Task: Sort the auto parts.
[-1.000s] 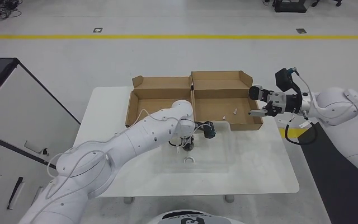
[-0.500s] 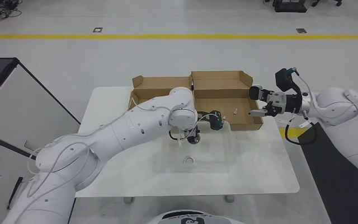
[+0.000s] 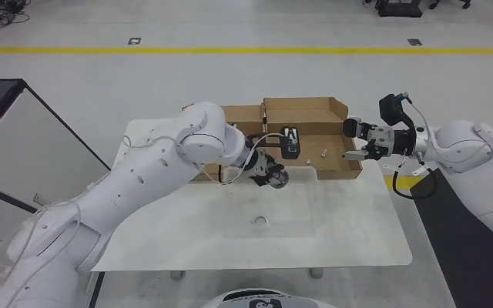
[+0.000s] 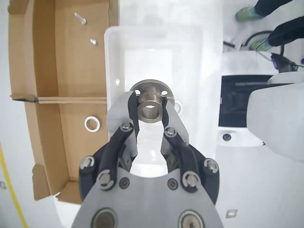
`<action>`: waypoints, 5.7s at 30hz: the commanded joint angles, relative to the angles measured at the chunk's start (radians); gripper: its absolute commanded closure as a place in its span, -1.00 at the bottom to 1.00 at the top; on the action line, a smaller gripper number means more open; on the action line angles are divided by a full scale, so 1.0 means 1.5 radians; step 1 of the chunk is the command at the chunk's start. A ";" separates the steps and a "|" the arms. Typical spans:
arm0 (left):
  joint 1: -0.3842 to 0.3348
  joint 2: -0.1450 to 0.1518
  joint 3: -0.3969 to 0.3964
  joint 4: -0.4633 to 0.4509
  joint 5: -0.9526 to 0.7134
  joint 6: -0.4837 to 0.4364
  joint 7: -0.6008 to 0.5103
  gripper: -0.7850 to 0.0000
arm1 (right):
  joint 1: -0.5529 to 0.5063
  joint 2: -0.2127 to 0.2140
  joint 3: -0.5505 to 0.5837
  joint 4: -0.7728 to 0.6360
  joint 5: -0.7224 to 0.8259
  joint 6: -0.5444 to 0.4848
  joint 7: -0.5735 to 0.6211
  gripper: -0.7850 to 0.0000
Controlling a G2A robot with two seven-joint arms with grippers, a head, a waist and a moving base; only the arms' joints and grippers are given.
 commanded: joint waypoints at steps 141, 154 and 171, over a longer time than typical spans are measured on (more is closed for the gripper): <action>0.499 -0.001 -0.444 -0.266 -0.749 -0.250 0.274 1.00 | 0.000 0.000 0.000 0.000 0.000 0.000 0.000 -1.00; 0.494 -0.005 -0.446 -0.254 -0.643 -0.242 0.272 1.00 | 0.000 0.000 0.000 0.000 0.000 0.000 0.000 -1.00; 0.496 -0.020 -0.435 -0.273 -0.801 -0.250 0.269 1.00 | 0.000 0.000 0.000 0.000 0.000 0.000 0.000 -1.00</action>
